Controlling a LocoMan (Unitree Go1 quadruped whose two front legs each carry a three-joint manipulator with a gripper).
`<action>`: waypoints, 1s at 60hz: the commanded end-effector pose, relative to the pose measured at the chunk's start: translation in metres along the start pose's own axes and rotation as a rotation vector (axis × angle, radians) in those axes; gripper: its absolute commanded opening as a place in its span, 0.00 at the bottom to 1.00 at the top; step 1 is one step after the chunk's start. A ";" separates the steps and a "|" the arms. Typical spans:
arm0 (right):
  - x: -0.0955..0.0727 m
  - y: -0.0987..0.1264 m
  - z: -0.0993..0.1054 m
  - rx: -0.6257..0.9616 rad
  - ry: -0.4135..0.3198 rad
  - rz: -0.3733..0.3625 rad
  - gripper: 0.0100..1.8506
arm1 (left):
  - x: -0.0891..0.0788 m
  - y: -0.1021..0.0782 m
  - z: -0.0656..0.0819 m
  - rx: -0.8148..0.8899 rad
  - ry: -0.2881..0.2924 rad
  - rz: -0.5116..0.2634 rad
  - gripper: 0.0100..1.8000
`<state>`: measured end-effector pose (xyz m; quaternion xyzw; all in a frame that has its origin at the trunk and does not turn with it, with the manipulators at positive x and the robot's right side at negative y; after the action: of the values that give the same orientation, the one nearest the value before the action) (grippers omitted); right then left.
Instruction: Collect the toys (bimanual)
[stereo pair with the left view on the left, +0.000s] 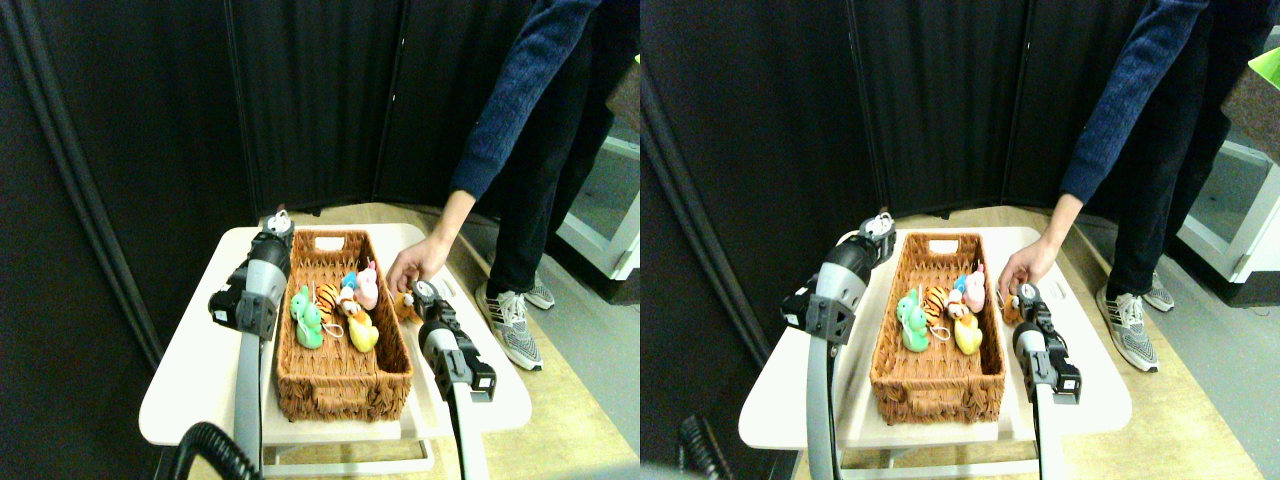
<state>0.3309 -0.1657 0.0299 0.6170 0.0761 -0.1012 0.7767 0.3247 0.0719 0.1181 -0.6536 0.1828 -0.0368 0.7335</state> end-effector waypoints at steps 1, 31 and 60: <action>0.001 0.004 0.000 0.001 -0.012 0.032 0.00 | 0.004 -0.006 -0.010 0.006 0.000 -0.030 0.00; -0.004 0.005 0.003 -0.021 -0.012 0.041 0.00 | 0.014 0.037 -0.021 -0.021 -0.021 0.069 0.24; -0.007 0.007 0.002 -0.040 -0.010 0.048 0.00 | 0.004 0.036 0.003 0.004 0.041 0.102 0.55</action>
<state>0.3246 -0.1669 0.0302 0.5983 0.0764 -0.1016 0.7911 0.3204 0.0782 0.0751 -0.6398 0.2343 0.0054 0.7320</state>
